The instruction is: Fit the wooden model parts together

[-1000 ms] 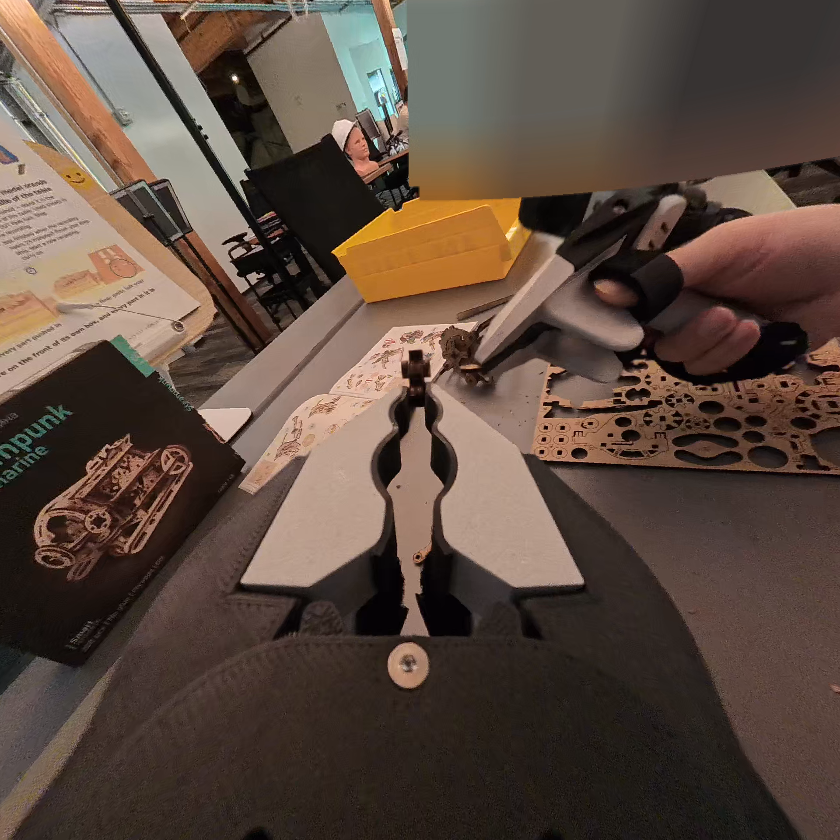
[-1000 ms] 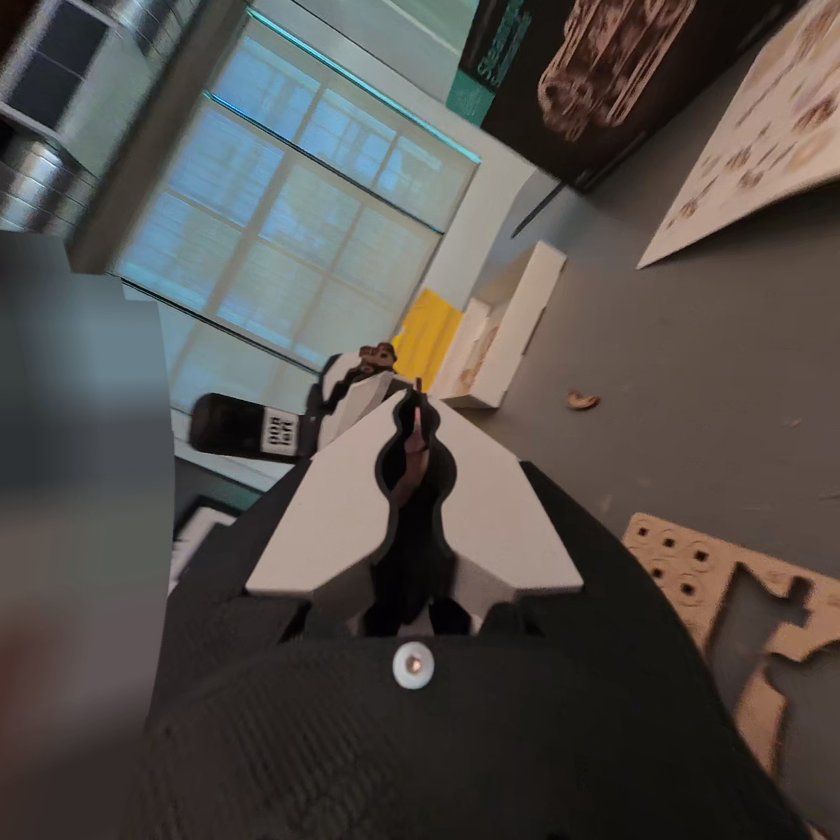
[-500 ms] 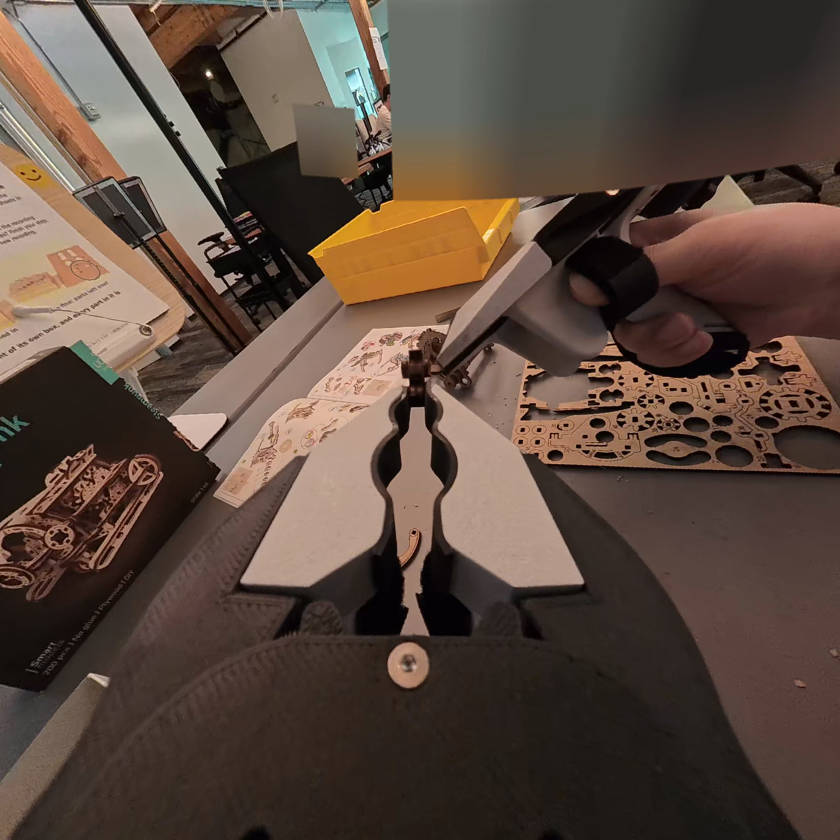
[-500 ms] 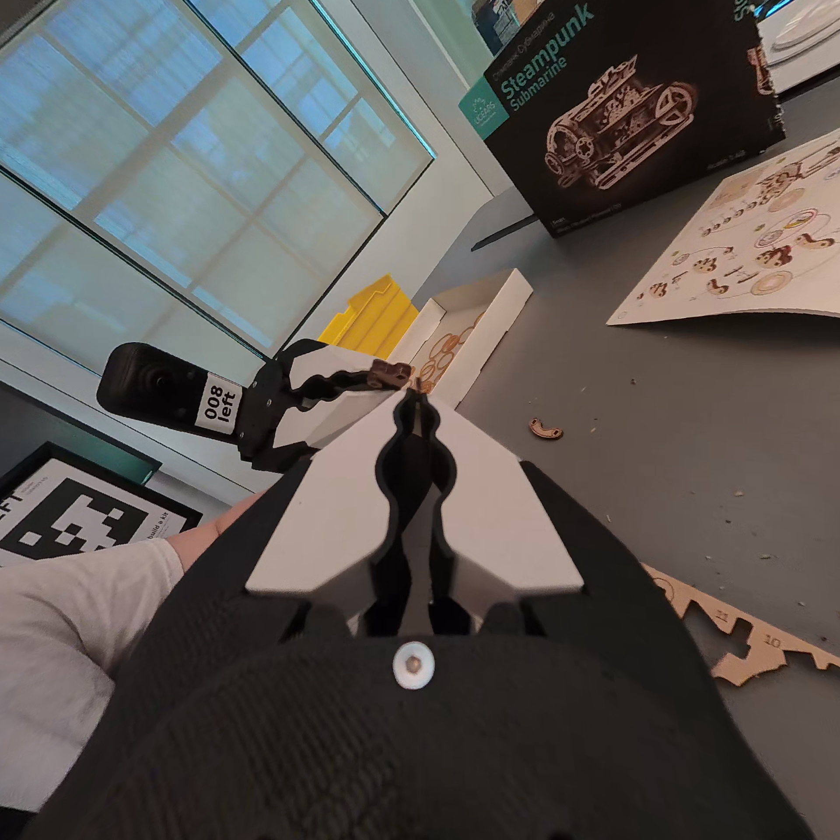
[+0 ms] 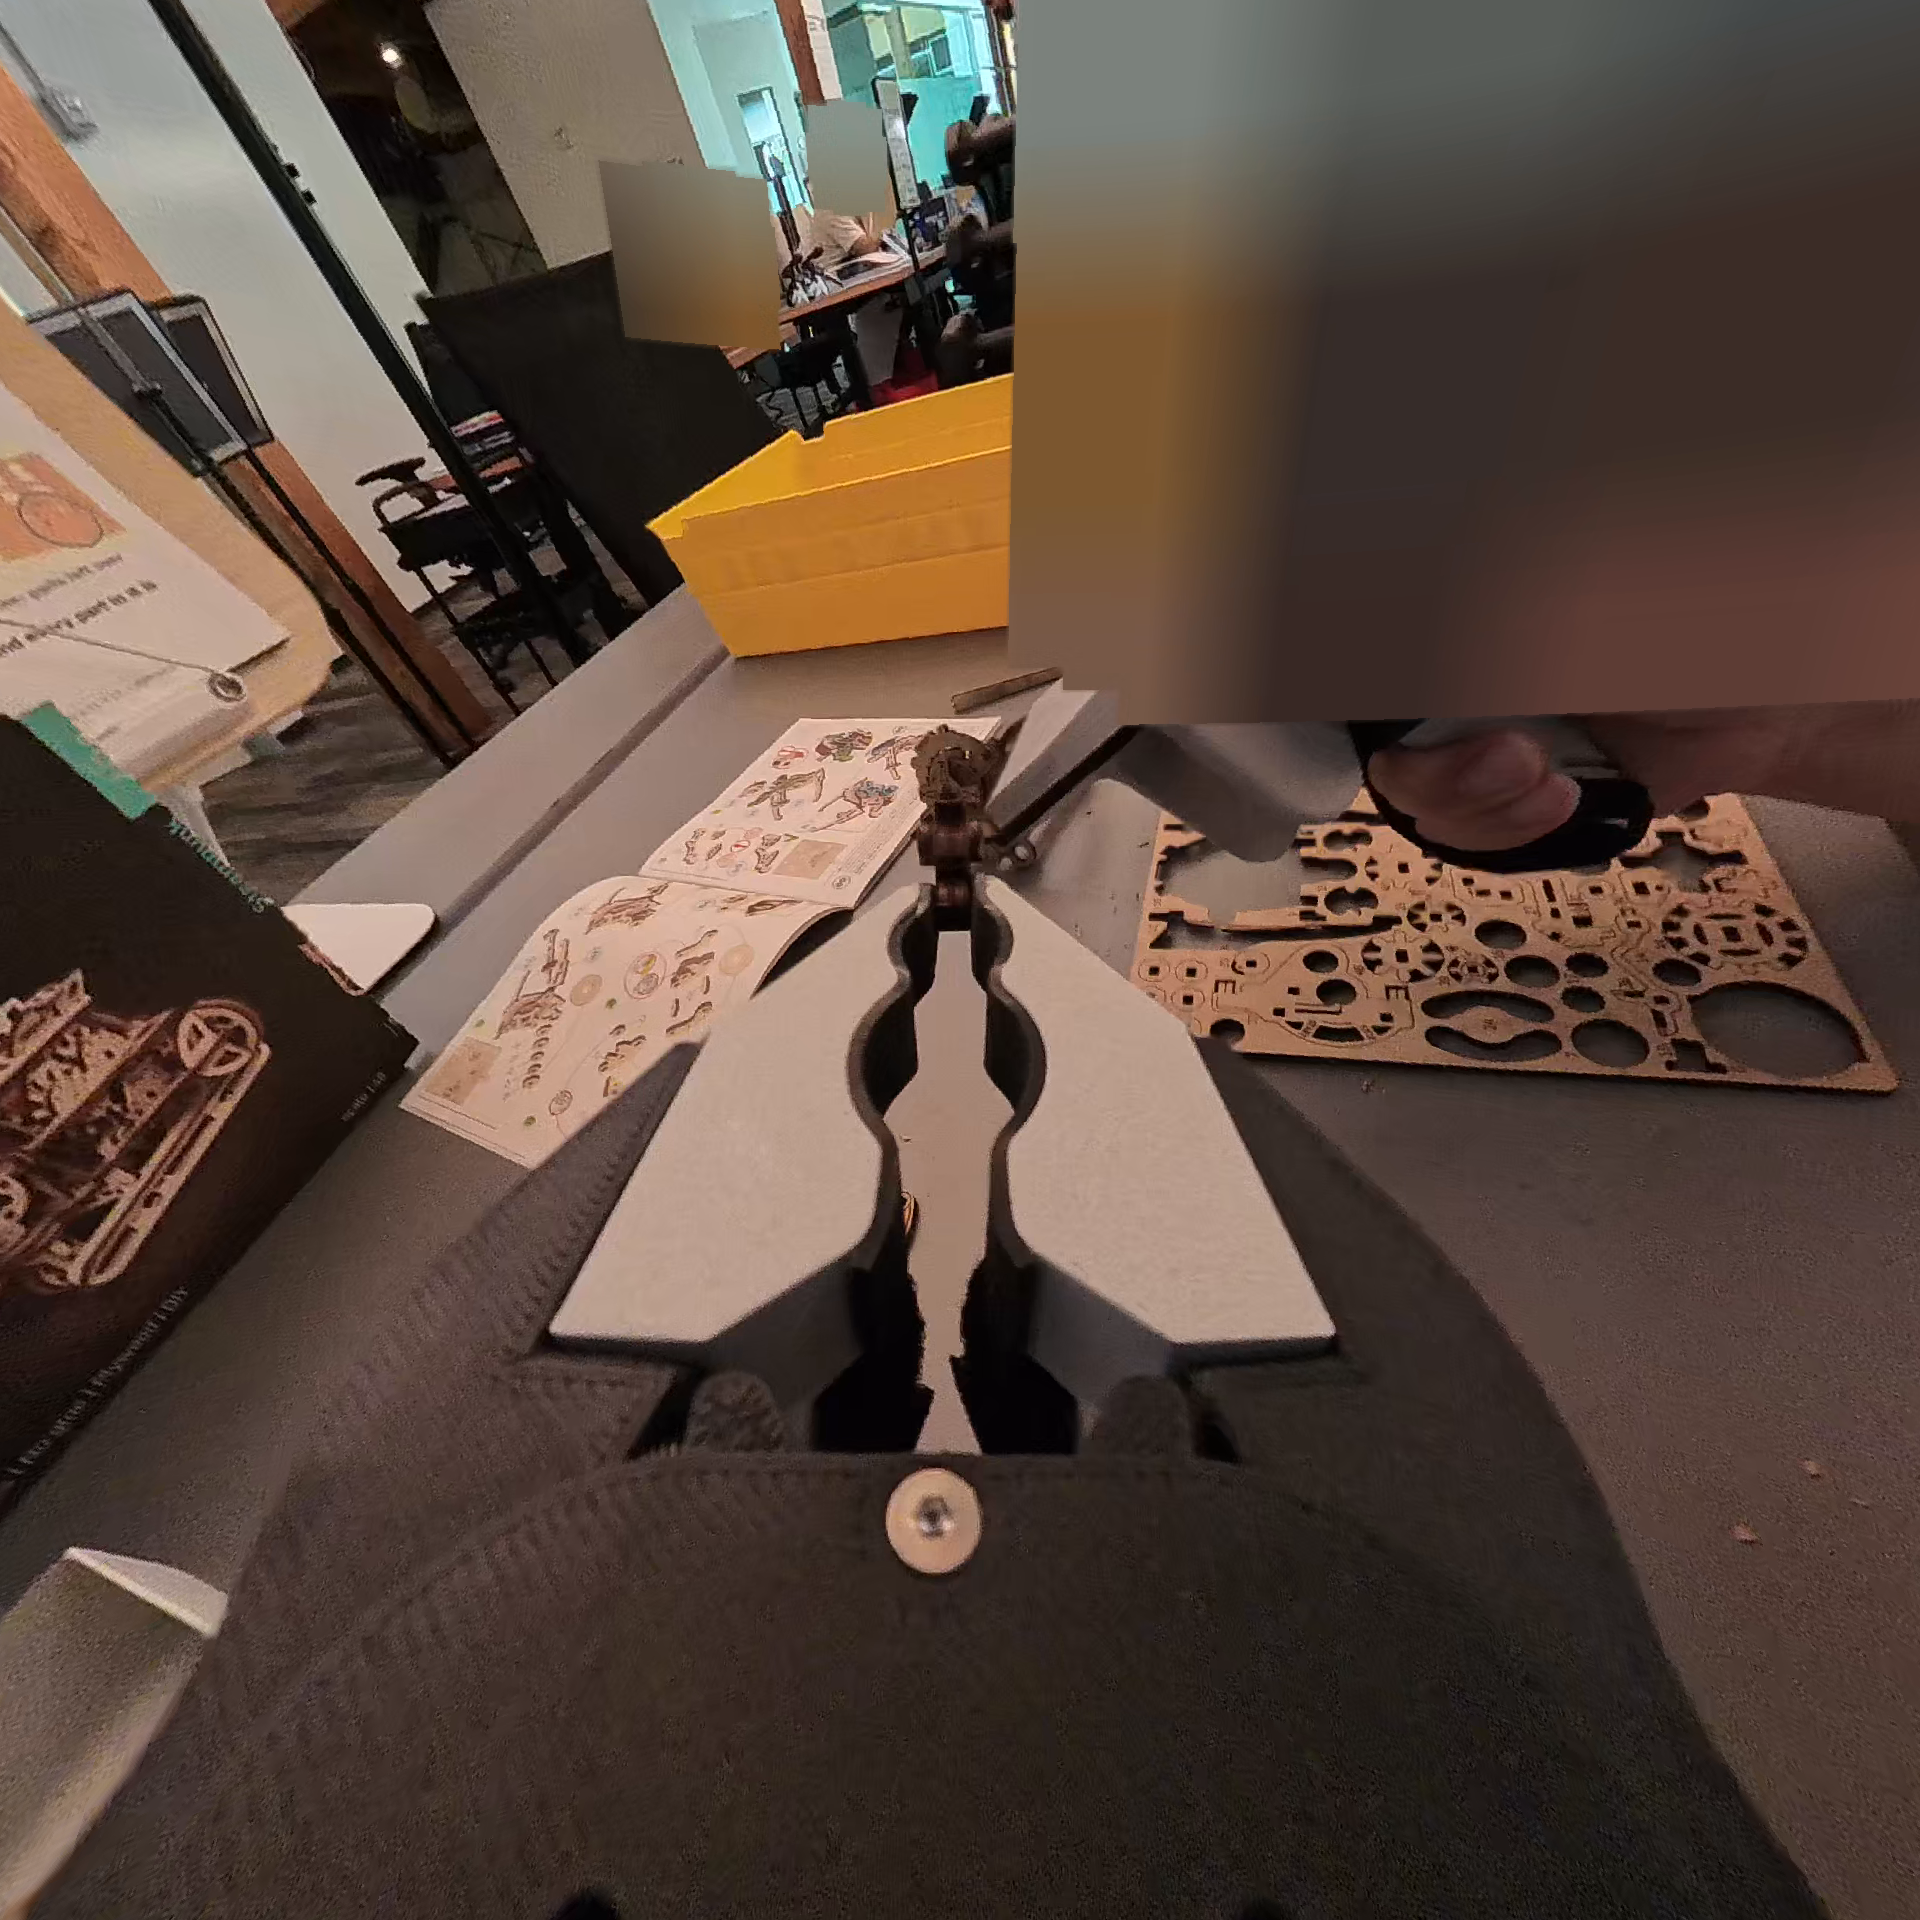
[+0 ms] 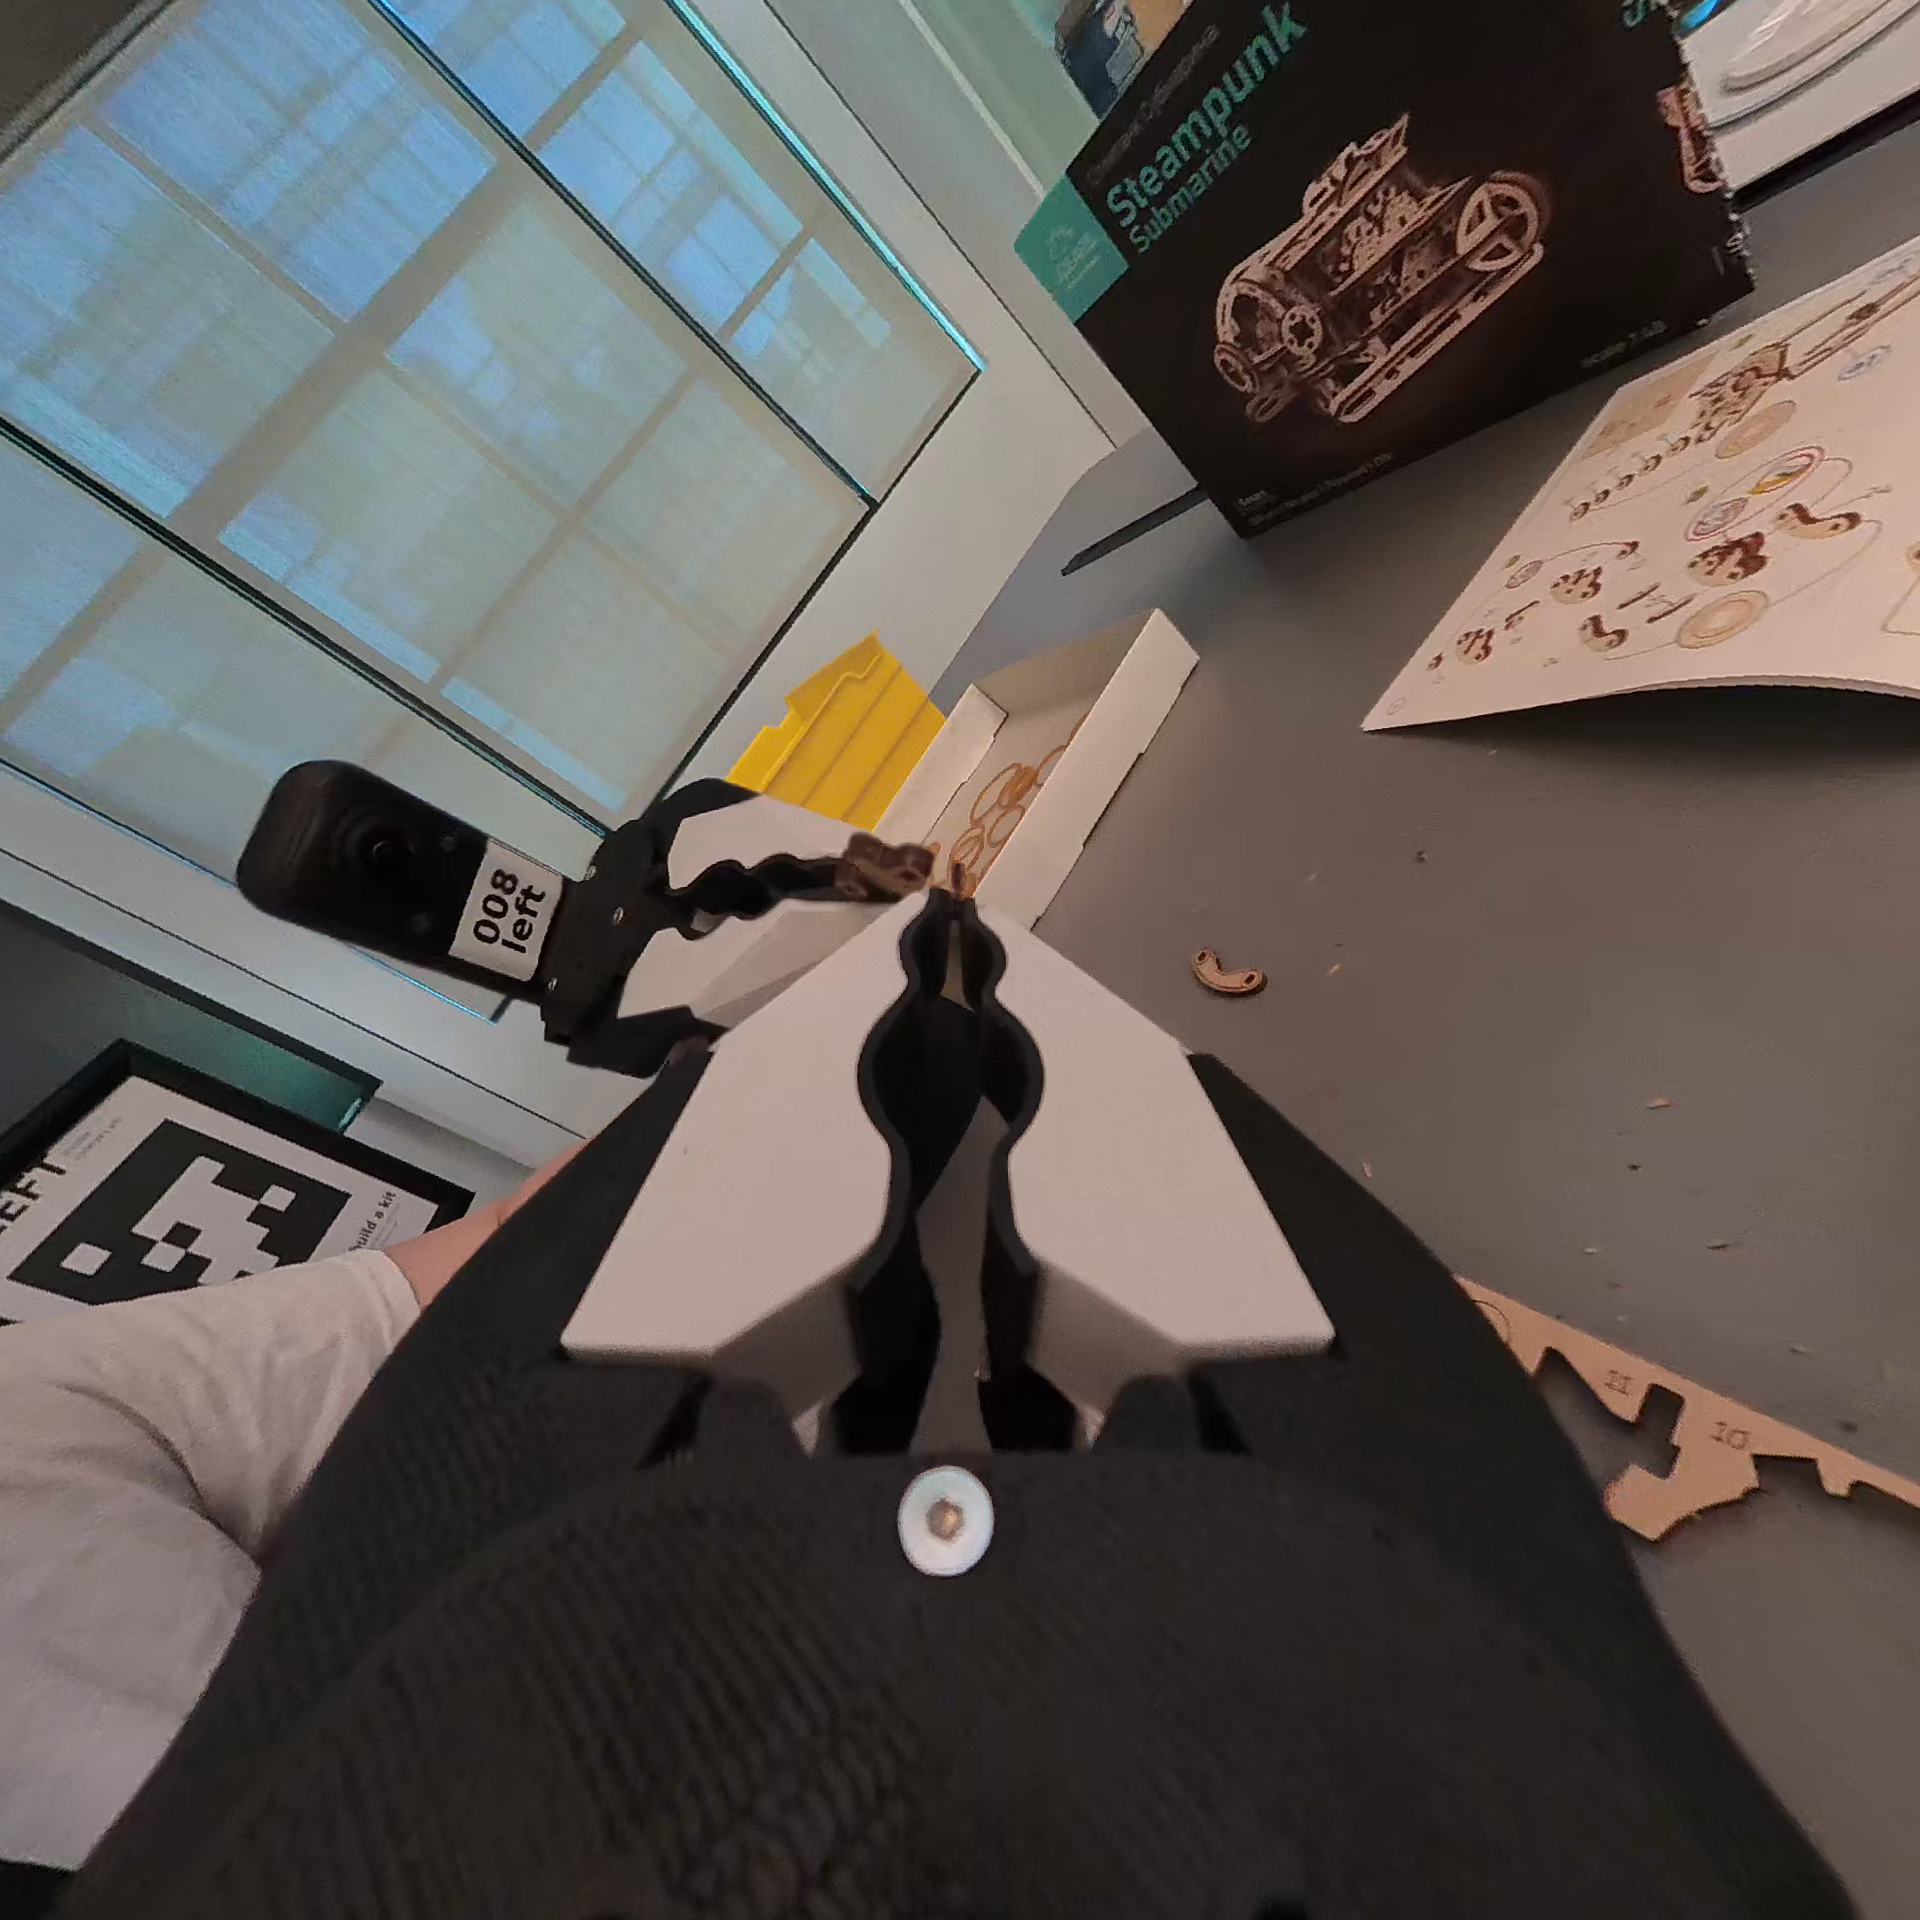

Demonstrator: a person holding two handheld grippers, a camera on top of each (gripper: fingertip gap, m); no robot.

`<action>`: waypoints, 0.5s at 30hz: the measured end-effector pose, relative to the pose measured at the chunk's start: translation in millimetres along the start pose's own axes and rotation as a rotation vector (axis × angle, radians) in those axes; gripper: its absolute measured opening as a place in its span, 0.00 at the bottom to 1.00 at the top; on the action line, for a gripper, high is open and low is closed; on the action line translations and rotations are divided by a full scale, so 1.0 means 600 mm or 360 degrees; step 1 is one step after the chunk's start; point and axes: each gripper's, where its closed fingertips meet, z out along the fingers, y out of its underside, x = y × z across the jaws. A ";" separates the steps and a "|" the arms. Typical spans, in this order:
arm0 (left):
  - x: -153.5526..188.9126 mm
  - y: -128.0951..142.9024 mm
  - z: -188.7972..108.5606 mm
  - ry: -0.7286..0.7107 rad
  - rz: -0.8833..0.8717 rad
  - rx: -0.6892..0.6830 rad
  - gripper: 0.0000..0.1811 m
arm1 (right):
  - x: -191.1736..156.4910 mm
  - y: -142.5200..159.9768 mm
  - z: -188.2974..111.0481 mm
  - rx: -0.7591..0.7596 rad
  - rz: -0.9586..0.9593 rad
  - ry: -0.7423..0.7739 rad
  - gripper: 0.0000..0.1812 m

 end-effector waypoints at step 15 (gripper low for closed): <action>0.006 0.008 0.004 0.0009 0.0054 -0.0040 0.02 | 0.009 0.007 0.001 -0.0031 0.0026 0.0022 0.00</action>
